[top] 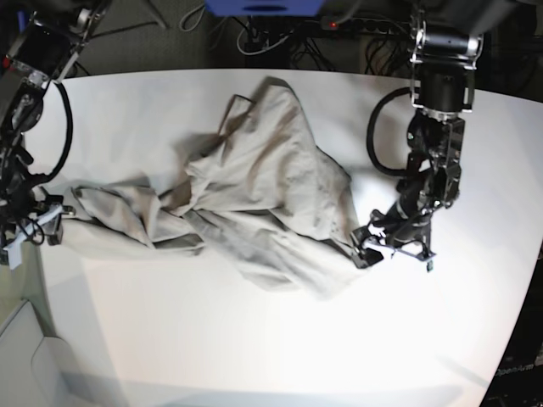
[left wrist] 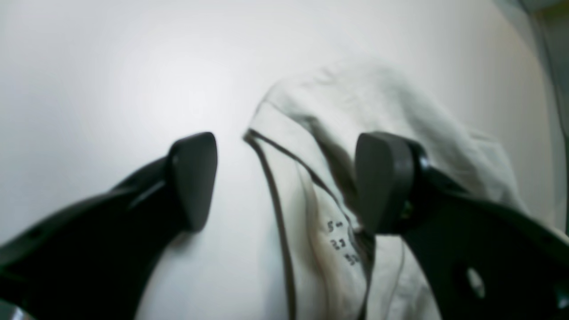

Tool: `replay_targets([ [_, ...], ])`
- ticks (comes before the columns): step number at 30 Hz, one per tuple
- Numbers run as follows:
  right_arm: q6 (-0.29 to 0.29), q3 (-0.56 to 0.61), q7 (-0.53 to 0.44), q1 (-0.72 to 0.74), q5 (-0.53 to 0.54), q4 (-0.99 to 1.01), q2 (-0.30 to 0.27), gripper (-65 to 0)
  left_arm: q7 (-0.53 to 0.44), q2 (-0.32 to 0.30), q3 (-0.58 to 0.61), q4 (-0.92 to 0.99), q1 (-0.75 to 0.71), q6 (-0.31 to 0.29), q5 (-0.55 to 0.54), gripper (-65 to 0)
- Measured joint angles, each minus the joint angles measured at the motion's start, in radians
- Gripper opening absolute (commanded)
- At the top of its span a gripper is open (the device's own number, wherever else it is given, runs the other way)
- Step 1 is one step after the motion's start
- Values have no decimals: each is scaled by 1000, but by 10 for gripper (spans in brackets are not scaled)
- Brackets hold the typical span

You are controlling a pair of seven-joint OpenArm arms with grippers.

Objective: Layout the t-shirt on the table in an organized manner, then fold the t-shirt properly
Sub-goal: 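Grasp the shirt hem with the left gripper and drag it outward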

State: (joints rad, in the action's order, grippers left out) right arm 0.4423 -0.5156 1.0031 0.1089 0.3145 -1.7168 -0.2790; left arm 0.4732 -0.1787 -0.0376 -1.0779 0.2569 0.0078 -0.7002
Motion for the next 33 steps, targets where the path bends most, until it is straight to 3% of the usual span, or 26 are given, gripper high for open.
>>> replay_targets([
  [14,0,0,2,-19,-2,-6,2,-292,-49,58,-2,267,170,-4,-1,-188],
  [15,0,0,2,-18,-2,-6,2,-292,-56,64,-2,278,177,-4,-3,-209],
  [17,0,0,0,-18,2,-6,2,-292,-48,66,0,285,178,-8,-7,-317],
  [21,0,0,-1,-18,0,-6,2,-292,-27,63,-3,291,170,-6,-9,-634],
  [23,0,0,-1,-18,1,-6,2,-292,-24,63,-6,293,168,-6,-15,-646],
  [24,0,0,0,-18,0,-6,2,-292,-22,62,-6,293,168,-6,-15,-620],
  [27,0,0,0,-19,0,-6,2,-292,-1,59,-6,253,156,-3,-9,-644],
  [33,0,0,1,-10,-1,-6,2,-292,10,9,-10,-127,118,16,-11,-643],
])
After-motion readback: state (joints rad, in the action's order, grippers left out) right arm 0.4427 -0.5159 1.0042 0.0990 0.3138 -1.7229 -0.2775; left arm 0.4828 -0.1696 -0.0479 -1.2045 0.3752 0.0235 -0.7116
